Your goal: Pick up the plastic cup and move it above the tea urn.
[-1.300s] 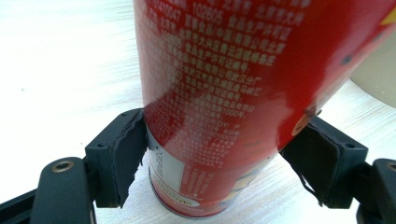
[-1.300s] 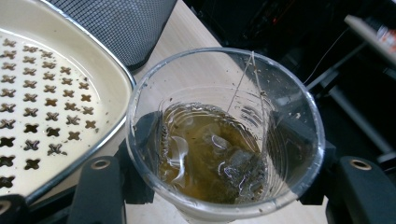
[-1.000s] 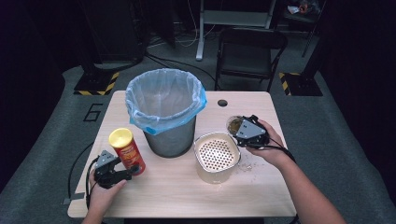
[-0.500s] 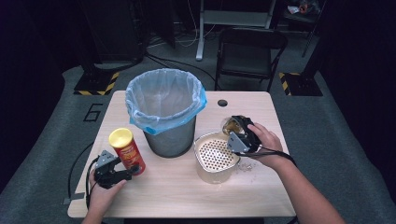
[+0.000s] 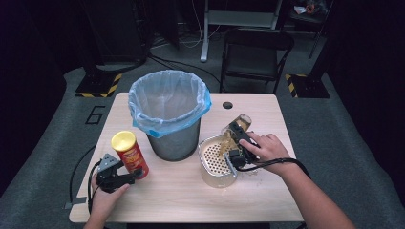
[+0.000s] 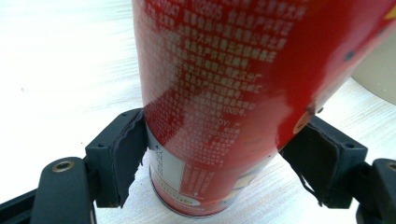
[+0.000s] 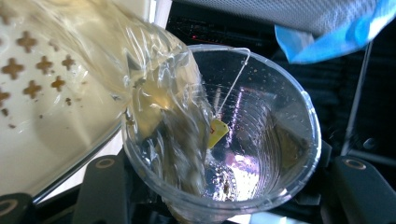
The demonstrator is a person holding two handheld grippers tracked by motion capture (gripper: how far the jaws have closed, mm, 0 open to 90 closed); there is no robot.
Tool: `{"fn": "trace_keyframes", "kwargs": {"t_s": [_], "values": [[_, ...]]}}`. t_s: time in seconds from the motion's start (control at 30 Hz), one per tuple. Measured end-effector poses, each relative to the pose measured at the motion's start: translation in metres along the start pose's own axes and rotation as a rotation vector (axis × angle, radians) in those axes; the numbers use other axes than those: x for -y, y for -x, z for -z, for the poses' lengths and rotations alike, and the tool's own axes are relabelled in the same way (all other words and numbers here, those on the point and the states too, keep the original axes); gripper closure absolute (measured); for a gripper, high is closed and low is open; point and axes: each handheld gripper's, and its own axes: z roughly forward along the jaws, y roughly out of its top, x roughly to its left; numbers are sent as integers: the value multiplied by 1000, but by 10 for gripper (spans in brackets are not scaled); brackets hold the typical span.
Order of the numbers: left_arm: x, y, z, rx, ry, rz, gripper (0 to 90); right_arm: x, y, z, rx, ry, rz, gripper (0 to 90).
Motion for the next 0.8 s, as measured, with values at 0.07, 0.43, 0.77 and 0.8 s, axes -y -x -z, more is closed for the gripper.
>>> {"fn": "trace_keyframes", "kwargs": {"t_s": [0.07, 0.43, 0.77, 0.8], "values": [[0, 0, 0, 0, 0, 0, 225, -3, -3, 2, 23, -1, 55, 392], [0, 0, 0, -2, -1, -3, 224, -6, 3, 6, 82, -9, 307, 393], [0, 0, 0, -2, -4, -4, 224, -7, 4, 9, 101, -1, 327, 393], [0, 0, 0, -2, -4, -5, 224, -7, 4, 9, 104, 4, 337, 393]]}}
